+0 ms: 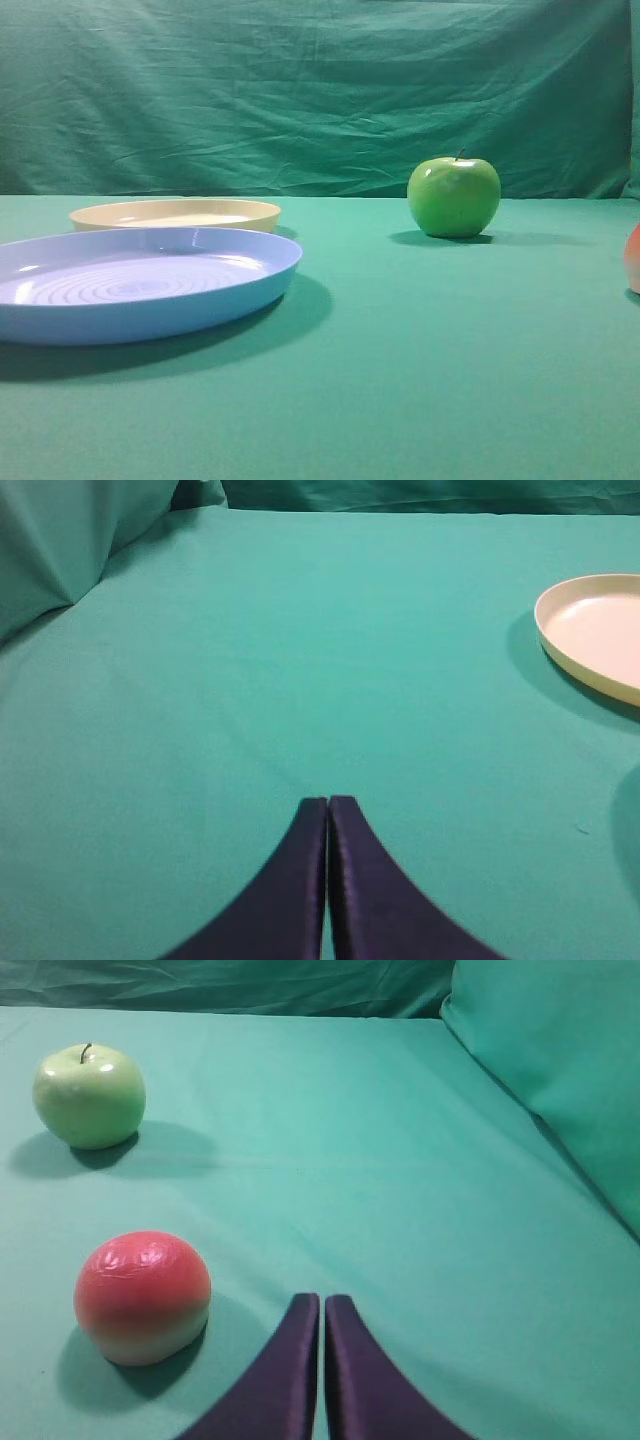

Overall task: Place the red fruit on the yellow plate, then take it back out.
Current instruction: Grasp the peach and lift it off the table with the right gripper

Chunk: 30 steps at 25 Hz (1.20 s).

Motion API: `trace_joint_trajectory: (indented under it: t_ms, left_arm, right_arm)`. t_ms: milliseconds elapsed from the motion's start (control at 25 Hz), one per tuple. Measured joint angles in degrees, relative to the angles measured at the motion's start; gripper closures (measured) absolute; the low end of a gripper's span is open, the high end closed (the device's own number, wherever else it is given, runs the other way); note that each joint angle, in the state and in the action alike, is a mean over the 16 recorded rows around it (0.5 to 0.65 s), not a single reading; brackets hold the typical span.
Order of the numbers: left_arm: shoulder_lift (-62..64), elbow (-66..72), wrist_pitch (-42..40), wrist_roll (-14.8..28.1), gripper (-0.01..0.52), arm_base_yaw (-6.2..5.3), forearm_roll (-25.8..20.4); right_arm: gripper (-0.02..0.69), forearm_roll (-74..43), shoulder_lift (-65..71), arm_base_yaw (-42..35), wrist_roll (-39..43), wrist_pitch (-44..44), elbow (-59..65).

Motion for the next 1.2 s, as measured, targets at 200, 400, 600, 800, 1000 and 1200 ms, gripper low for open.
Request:
trace_joint_trajectory:
  t_ms: [200, 400, 600, 800, 1000, 1200]
  left_arm:
    - [0.0, 0.0, 0.0, 0.0, 0.514, 0.0, 0.0]
    - [0.0, 0.0, 0.0, 0.0, 0.514, 0.0, 0.0]
    - [0.0, 0.0, 0.0, 0.0, 0.514, 0.0, 0.0]
    - [0.0, 0.0, 0.0, 0.0, 0.514, 0.0, 0.0]
    - [0.0, 0.0, 0.0, 0.0, 0.514, 0.0, 0.0]
    - [0.0, 0.0, 0.0, 0.0, 0.514, 0.0, 0.0]
  right_arm:
    - [0.665, 0.0, 0.0, 0.0, 0.0, 0.0, 0.0]
    - [0.665, 0.0, 0.0, 0.0, 0.0, 0.0, 0.0]
    - [0.665, 0.0, 0.0, 0.0, 0.0, 0.0, 0.0]
    - [0.665, 0.0, 0.0, 0.0, 0.0, 0.0, 0.0]
    - [0.665, 0.0, 0.0, 0.0, 0.0, 0.0, -0.01]
    - [0.665, 0.0, 1.15, 0.0, 0.0, 0.38, -1.47]
